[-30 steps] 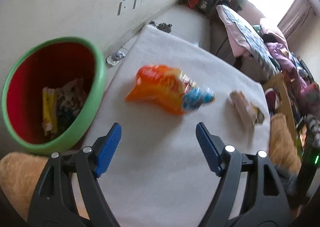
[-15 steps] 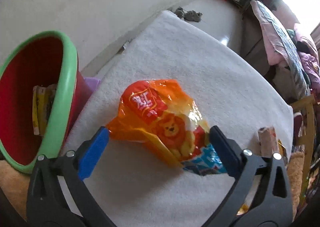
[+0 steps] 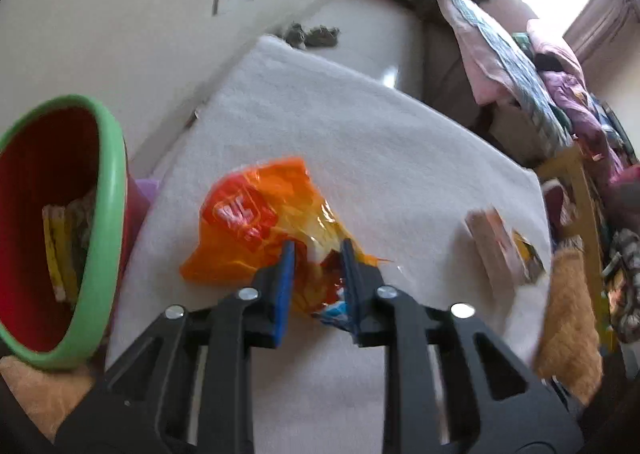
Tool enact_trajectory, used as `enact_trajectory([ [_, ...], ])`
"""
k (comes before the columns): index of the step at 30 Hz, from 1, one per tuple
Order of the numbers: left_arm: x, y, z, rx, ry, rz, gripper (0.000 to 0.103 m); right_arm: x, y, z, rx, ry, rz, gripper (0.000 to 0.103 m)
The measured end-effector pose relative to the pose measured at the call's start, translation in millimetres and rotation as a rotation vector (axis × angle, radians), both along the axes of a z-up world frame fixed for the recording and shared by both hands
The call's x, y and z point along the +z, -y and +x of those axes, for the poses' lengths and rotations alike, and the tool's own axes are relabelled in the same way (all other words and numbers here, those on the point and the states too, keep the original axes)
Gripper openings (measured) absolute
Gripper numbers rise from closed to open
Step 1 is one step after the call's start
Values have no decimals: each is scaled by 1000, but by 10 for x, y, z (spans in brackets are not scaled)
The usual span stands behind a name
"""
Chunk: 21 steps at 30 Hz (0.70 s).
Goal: Collect trash
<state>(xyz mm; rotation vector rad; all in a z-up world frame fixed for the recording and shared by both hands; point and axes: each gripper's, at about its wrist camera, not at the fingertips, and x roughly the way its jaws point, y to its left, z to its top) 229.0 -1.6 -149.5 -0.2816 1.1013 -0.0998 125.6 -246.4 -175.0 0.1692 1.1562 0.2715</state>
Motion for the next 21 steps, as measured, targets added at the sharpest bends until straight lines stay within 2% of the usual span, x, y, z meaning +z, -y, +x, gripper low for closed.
enact_trajectory([
  [4, 72, 32, -147, -54, -5, -13, 24, 2, 15, 25, -16, 2, 11, 73],
  [6, 76, -2, -219, -25, 1, -27, 44, -11, 29, 36, -18, -4, 15, 73],
  [7, 78, -15, -230, -6, 8, -43, 60, -17, 30, 38, -17, -6, 16, 73],
  [9, 60, -93, -258, 67, 16, -80, 67, -12, 26, 51, -15, -7, 16, 73],
  [10, 39, -117, -244, 92, 11, -89, 75, -13, 29, 62, -15, -8, 17, 73],
  [12, 1, -171, -220, 145, 3, -123, 78, -15, 37, 66, -19, -10, 20, 73],
  [14, -57, -224, -174, 197, -24, -150, 85, -20, 41, 64, -21, -16, 24, 73],
  [20, -312, -185, 24, 276, -129, -170, 89, -24, 51, 67, -20, -17, 34, 73],
  [21, -371, -170, 52, 299, -144, -196, 89, -24, 60, 68, -23, -18, 37, 73],
])
